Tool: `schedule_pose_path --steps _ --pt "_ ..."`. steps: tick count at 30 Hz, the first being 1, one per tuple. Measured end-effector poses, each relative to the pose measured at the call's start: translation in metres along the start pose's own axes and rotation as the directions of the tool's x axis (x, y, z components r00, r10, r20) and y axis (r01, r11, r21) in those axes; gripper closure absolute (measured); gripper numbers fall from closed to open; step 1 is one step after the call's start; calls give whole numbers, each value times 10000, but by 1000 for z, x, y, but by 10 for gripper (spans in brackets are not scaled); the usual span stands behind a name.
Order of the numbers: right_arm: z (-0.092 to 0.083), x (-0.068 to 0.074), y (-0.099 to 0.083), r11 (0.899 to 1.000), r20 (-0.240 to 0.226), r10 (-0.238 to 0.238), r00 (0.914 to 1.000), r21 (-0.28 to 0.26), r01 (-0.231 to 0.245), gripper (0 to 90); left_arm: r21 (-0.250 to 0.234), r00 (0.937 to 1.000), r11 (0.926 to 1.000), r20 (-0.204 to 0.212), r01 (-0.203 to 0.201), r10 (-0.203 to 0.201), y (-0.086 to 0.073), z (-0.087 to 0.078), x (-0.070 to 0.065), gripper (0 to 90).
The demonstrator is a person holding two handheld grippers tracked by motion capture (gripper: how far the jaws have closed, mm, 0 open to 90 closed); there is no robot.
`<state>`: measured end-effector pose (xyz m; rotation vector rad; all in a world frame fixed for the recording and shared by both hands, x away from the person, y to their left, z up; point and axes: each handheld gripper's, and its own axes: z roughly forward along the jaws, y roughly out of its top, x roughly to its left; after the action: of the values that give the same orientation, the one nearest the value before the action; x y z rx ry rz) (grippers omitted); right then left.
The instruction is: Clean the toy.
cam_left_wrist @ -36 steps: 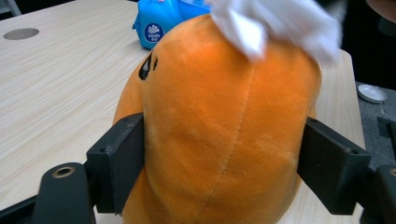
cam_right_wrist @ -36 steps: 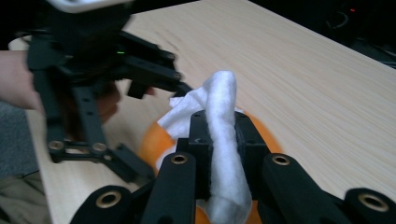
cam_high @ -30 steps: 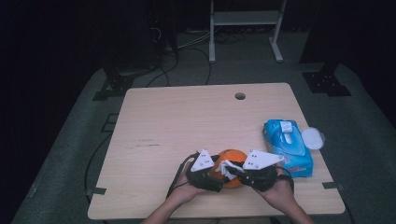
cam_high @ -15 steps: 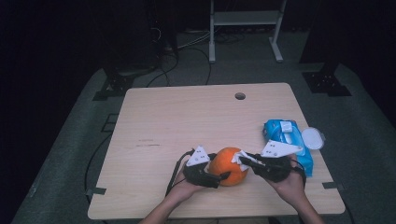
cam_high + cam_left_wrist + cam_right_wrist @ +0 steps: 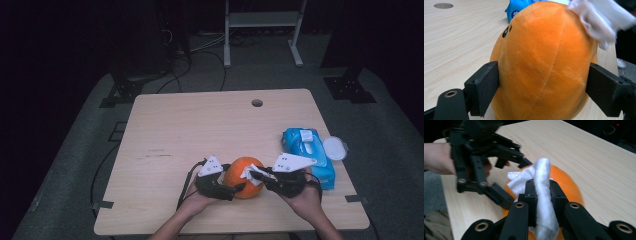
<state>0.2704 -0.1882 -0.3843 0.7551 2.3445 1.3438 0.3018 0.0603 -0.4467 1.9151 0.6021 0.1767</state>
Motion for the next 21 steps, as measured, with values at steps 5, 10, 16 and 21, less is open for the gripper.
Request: schedule_pose_path --steps 5,10,16,21 --pt "-5 -19 -10 9984 236 570 9981 -11 -570 789 63 9999 9999 4 -118 118 0 0 0 164" --pt "-6 -27 -16 9961 410 873 9953 102 -878 789 111 9998 9997 12 -203 202 0 1 -2 158" --pt "-4 -13 -8 9986 273 520 9983 64 -522 789 187 9998 9996 -27 -212 213 0 1 -2 139" --pt "-2 1 0 9997 -310 219 9993 -106 -222 788 209 9993 9992 -73 -354 355 1 4 -5 140"
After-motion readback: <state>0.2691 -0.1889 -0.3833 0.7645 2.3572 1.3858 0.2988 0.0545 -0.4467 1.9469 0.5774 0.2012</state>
